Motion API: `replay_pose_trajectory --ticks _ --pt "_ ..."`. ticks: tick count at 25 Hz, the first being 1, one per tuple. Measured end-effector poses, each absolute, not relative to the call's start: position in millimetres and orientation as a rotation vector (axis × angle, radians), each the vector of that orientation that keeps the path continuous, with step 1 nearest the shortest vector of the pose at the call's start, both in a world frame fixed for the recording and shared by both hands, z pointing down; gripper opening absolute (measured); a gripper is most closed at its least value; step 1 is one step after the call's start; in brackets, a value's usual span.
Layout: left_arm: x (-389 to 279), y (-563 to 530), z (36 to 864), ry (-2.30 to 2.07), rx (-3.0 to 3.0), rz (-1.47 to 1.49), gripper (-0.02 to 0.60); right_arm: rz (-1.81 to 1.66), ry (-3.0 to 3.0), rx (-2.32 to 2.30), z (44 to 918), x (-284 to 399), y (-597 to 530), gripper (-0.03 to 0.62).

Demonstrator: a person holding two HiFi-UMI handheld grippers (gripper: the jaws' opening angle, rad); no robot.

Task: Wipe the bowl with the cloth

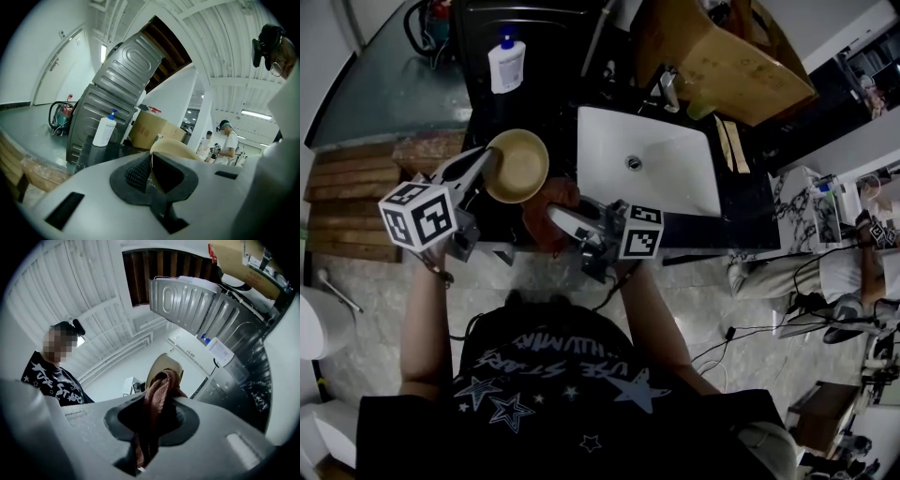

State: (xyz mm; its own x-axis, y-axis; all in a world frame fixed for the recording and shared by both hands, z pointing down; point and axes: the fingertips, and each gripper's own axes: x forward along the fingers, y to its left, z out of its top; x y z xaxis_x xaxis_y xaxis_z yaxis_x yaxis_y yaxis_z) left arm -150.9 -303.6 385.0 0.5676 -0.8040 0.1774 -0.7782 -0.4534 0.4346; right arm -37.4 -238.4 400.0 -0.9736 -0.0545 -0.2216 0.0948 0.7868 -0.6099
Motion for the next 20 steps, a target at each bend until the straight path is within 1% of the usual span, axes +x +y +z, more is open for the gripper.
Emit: replay_pose_trajectory --ticks 6,11,20 --pt "-152.1 -295.6 391.4 -1.235 2.345 -0.059 0.02 -0.937 2.684 -0.072 391.8 -19.2 -258.6 0.063" --pt "-139.4 -285.4 400.1 -1.17 2.375 -0.005 0.02 -0.919 2.627 -0.167 385.3 -7.9 -278.3 0.063" --pt "-114.1 -265.7 411.0 -1.009 2.426 0.068 0.02 -0.929 2.602 -0.318 392.5 -9.2 -297.2 0.063"
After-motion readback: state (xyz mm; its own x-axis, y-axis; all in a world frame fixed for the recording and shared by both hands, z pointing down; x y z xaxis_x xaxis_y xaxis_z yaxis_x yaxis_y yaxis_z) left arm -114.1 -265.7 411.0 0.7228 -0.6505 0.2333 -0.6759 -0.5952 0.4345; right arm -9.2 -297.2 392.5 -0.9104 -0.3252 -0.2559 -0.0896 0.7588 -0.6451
